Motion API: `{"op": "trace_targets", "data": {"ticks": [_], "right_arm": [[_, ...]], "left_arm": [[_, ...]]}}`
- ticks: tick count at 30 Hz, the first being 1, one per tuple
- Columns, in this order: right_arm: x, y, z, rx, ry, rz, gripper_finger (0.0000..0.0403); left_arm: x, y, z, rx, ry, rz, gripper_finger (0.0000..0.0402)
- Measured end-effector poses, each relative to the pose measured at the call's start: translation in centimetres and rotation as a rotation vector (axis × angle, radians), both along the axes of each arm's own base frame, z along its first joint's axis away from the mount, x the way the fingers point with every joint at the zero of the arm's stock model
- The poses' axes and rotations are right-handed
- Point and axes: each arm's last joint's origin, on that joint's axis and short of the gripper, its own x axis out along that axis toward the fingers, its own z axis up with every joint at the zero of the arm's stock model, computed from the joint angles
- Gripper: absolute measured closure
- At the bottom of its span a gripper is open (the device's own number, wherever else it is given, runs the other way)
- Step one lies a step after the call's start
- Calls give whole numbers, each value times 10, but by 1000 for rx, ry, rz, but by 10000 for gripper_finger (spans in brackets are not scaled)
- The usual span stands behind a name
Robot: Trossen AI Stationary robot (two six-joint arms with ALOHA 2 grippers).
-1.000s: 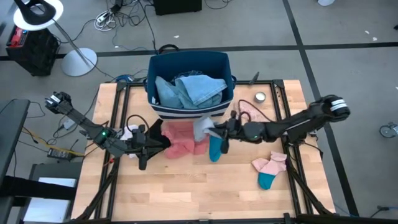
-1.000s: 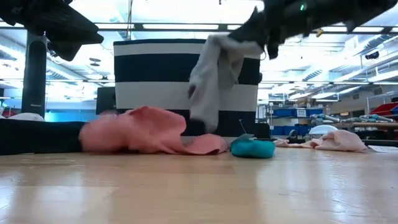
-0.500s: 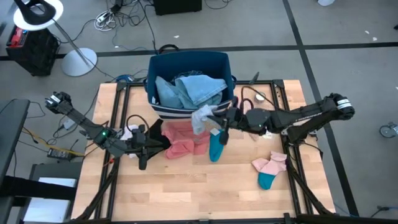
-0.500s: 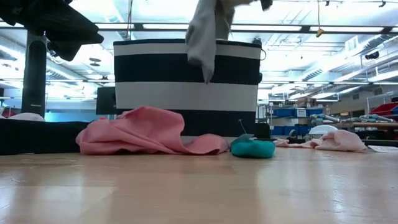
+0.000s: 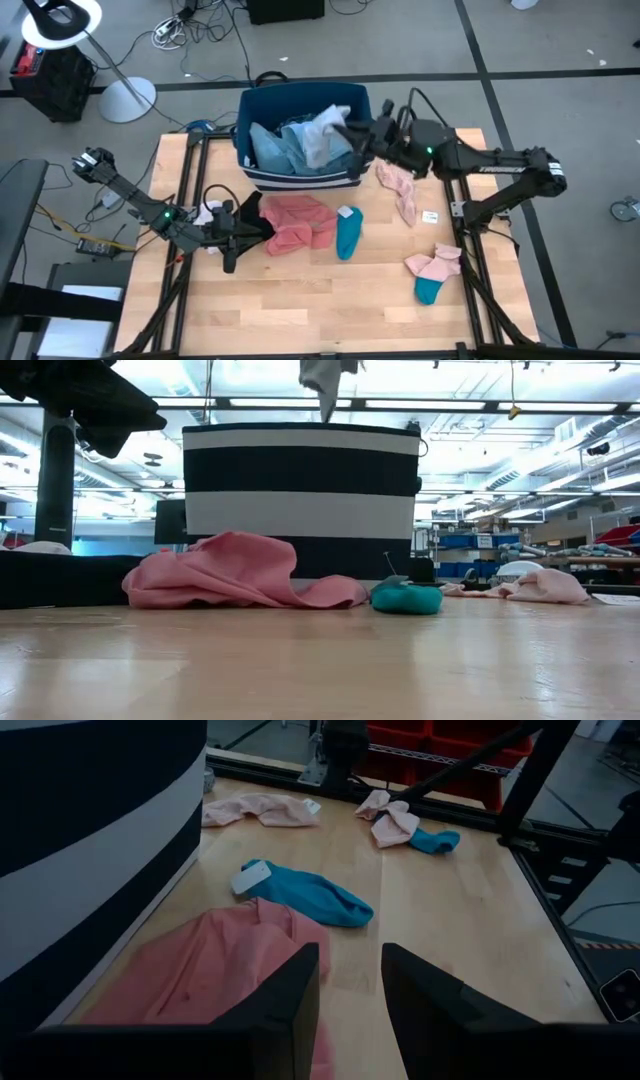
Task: Sort clothes
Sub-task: Put the gray underwear into the blue bin
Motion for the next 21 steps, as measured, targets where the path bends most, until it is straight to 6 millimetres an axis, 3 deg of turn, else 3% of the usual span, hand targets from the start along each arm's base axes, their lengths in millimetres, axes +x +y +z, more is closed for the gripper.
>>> {"op": "trace_targets", "data": {"ticks": [4,10,21], "right_arm": [[11,-24,-7,24,10,-12,390],[36,-60,-38,108,70,-20,390],[86,-117,-128,333,227,-41,388]], "left_arm": [[0,0,0,2,3,-1,285],[0,0,0,2,4,0,285],[0,0,-1,4,6,0,285]]}}
